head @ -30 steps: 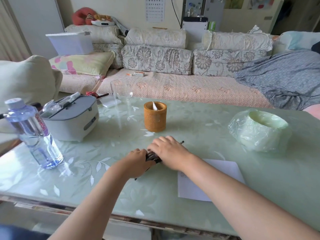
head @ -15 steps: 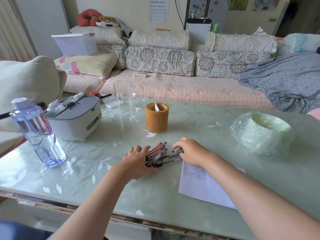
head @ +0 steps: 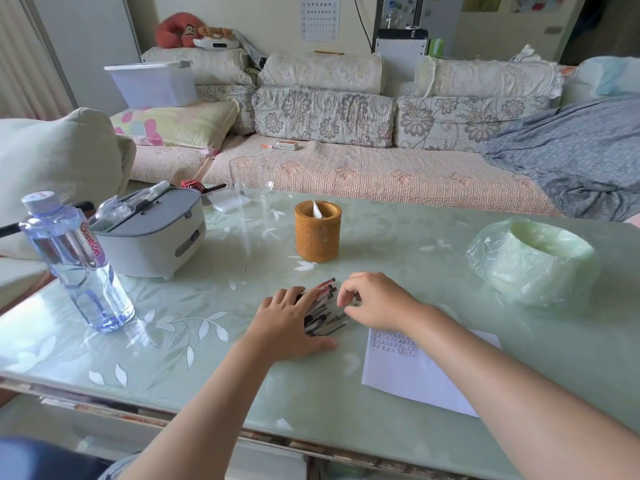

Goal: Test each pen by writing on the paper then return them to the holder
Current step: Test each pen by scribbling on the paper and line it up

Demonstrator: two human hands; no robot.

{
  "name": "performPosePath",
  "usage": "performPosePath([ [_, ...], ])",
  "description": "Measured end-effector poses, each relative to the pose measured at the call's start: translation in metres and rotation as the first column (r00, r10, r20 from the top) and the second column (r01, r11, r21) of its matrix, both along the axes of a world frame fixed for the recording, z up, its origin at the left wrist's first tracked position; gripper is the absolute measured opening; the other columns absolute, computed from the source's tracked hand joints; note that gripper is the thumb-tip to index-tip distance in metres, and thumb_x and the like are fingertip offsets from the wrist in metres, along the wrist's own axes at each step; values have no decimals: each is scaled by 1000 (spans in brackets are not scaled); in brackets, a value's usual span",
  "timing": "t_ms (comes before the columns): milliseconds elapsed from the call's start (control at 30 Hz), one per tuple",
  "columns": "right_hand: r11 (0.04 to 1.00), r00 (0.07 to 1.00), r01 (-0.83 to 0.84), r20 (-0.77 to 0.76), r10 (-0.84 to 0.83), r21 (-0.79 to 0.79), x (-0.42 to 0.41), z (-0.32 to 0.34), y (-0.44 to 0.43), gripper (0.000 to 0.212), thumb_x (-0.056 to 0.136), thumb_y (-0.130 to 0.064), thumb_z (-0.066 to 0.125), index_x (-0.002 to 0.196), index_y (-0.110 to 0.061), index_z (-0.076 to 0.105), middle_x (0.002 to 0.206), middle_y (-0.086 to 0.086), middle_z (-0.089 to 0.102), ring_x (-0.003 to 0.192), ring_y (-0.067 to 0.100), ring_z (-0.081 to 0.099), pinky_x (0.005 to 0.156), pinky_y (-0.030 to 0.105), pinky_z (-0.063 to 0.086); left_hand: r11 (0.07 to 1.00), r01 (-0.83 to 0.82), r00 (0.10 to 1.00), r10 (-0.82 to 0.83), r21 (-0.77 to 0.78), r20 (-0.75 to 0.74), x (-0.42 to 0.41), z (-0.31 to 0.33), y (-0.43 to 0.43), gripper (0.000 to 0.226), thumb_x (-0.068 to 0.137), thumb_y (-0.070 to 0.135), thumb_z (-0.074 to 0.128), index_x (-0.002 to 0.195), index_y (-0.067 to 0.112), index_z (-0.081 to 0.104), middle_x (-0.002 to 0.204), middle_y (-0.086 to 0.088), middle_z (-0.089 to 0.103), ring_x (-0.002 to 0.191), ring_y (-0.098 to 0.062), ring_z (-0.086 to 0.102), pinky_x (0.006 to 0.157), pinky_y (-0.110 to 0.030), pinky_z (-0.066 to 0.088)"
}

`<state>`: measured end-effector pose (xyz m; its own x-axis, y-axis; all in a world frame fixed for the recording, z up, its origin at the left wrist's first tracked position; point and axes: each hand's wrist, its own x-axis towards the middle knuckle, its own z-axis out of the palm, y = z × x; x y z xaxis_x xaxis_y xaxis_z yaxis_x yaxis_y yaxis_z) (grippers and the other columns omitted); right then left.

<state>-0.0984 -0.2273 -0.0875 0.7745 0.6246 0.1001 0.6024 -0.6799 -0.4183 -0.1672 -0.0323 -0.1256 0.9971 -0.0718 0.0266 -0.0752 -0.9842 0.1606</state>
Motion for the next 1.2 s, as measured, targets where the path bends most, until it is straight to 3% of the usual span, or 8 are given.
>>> performPosePath([
  [167,985,990,-132,26,135,-115,-19,-2,9,19,76,-16,62,88,-29,71,94,-12,63,93,11,57,80,29,49,987,36,999,-29,-160,46,-6,16,9,104,55,87,50,145,40,27,139,10,33,130,-15,29,109,-35,31],
  [333,952,983,-139,76,165,-272,-22,-5,12,21,74,-11,57,91,-19,65,101,0,63,96,25,58,73,32,48,961,87,995,-70,-261,74,-17,26,22,33,78,41,71,107,40,55,106,10,47,98,-12,48,84,-31,47],
  [467,923,971,-192,71,228,-332,-28,-6,15,26,77,-6,54,97,-17,66,104,3,59,97,27,58,71,31,45,966,73,997,-61,-249,55,-21,25,22,7,83,30,68,89,34,67,93,9,53,93,-11,50,80,-25,44],
  [600,942,972,-170,108,209,-289,-31,5,5,35,82,-1,48,105,-19,67,106,2,51,94,26,57,72,37,49,960,45,998,-29,-276,60,-17,25,20,8,81,34,71,88,33,67,91,9,56,92,-11,52,78,-26,45],
  [867,980,987,94,149,-67,-177,-34,17,-59,23,84,-2,43,87,-21,57,97,-2,48,86,26,55,71,36,46,959,136,984,-103,-249,143,-8,34,-18,22,88,38,63,110,35,63,110,9,55,109,-12,48,88,-30,46],
  [967,953,979,195,104,-175,-233,-45,4,-78,20,87,-19,48,104,-23,58,106,1,49,97,26,57,78,33,45,934,247,964,-211,-257,159,-4,31,-44,24,89,34,63,113,34,66,116,11,58,116,-10,48,92,-30,45],
  [1033,916,967,255,101,-235,-310,-52,-5,-90,35,88,-36,50,122,-29,54,115,1,46,108,26,54,86,33,42,915,329,939,-292,-234,179,0,28,-60,30,89,32,64,118,33,66,122,12,59,119,-11,47,98,-32,43],
  [1200,904,968,249,100,-228,-348,-59,-23,-117,57,89,-64,44,142,-45,37,136,-4,37,129,20,36,103,35,33,931,344,939,-342,-120,33,13,16,-85,47,93,35,59,139,32,51,150,12,41,139,-13,29,113,-40,29],
])
